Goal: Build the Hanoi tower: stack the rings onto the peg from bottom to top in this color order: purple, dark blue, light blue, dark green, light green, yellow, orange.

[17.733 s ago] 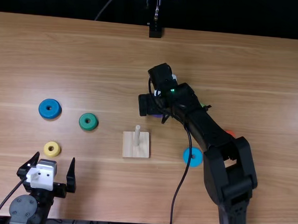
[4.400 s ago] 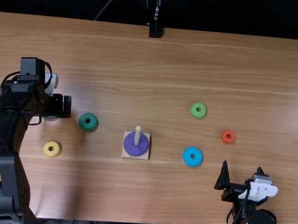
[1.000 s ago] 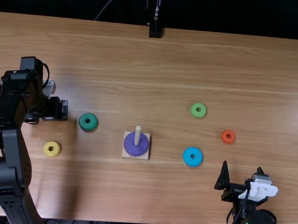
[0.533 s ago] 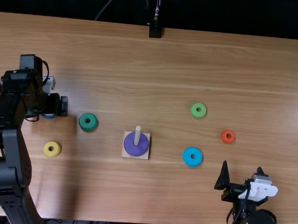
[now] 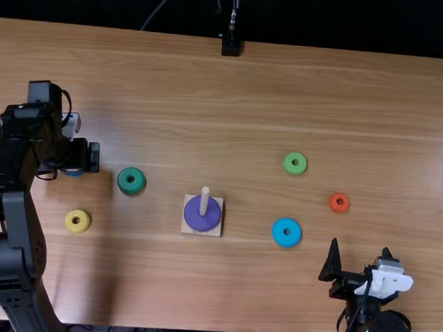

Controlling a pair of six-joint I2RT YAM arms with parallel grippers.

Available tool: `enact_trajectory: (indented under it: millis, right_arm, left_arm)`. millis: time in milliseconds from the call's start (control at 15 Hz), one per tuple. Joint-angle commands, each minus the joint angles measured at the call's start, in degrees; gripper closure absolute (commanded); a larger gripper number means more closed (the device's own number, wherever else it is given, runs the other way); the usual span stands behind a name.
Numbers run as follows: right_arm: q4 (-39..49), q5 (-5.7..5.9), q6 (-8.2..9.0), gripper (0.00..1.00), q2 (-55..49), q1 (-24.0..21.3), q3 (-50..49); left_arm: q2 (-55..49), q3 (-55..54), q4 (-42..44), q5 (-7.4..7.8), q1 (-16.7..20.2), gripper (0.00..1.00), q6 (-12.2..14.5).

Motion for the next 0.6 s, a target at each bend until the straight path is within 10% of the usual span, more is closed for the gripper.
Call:
enact_trajectory:
  millis: [0, 133, 533]
  right_arm:
    - [-4.20, 0.53, -0.18, 0.00, -0.73, -0.61, -3.68]
    - [-4.20, 0.53, -0.18, 0.00, -0.73, -0.61, -3.68]
    - [-4.20, 0.53, -0.18, 0.00, -0.73, -0.61, -3.68]
  left_arm:
    - [1.72, 2.49, 0.10, 0.37, 0.60, 0.10, 0.39]
    - [2.60, 3.02, 1.15, 0.37, 0.60, 0.33, 0.39]
    - [2.69, 2.93, 3.36, 0.48, 0.69, 0.53, 0.28]
